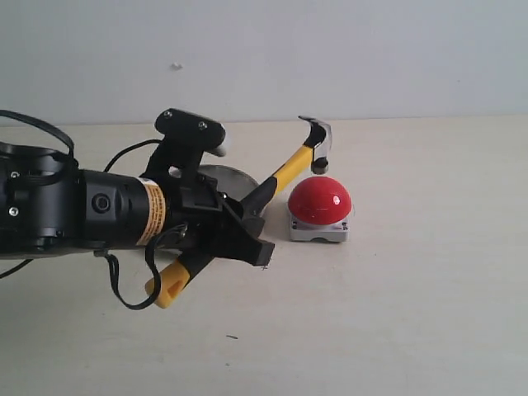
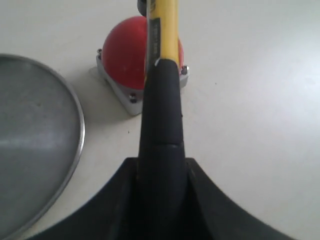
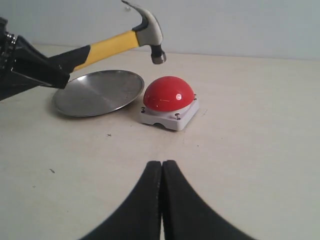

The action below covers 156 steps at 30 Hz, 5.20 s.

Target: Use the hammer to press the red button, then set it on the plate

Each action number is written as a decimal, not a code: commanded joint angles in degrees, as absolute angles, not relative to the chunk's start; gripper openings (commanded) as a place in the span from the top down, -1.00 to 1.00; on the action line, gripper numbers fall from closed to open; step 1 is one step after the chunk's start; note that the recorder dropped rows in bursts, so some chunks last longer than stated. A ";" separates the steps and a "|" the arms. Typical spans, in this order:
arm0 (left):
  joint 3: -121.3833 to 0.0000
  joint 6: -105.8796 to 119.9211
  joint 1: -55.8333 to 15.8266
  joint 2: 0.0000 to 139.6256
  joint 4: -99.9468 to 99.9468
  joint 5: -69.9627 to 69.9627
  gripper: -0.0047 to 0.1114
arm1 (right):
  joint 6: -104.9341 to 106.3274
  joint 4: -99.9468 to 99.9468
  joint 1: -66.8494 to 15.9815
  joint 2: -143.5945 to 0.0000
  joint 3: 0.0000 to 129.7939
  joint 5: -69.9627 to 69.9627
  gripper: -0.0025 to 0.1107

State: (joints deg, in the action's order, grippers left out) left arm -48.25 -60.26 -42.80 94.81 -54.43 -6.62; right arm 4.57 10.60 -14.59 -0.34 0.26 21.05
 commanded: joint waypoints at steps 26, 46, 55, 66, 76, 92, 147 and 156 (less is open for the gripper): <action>-51.06 -67.67 -40.61 71.94 -55.07 -4.86 0.92 | 4.36 10.64 -14.58 0.00 0.19 21.04 0.96; -40.45 -79.51 -19.17 95.42 -42.68 -52.49 0.92 | 4.36 10.64 -14.58 0.00 0.19 21.04 0.96; -46.78 -86.43 -16.54 107.87 -46.79 -54.92 0.92 | 4.43 10.64 -14.58 0.00 0.19 20.93 0.96; -52.08 -94.89 -16.54 112.94 -49.20 -46.41 0.92 | 4.43 10.64 -14.58 0.00 0.19 20.93 0.96; -55.84 -99.50 -16.54 116.80 -53.58 -46.84 0.92 | 4.43 10.64 -14.58 0.00 0.19 20.93 0.96; -56.13 -101.60 -14.95 119.56 -55.07 -46.35 0.92 | 4.43 10.64 -14.58 0.00 0.19 20.93 0.96; -39.11 -78.99 -9.17 84.06 -64.02 -32.29 0.92 | 4.43 10.53 -14.58 0.00 0.19 21.06 0.96; -19.70 -61.55 -12.72 43.20 -48.50 -14.31 0.92 | 4.43 10.53 -14.58 0.00 0.19 21.06 0.96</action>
State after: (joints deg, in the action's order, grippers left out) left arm -23.86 -64.28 -12.30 52.37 -52.11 -18.21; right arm 4.38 10.60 -14.59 -0.34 0.26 21.17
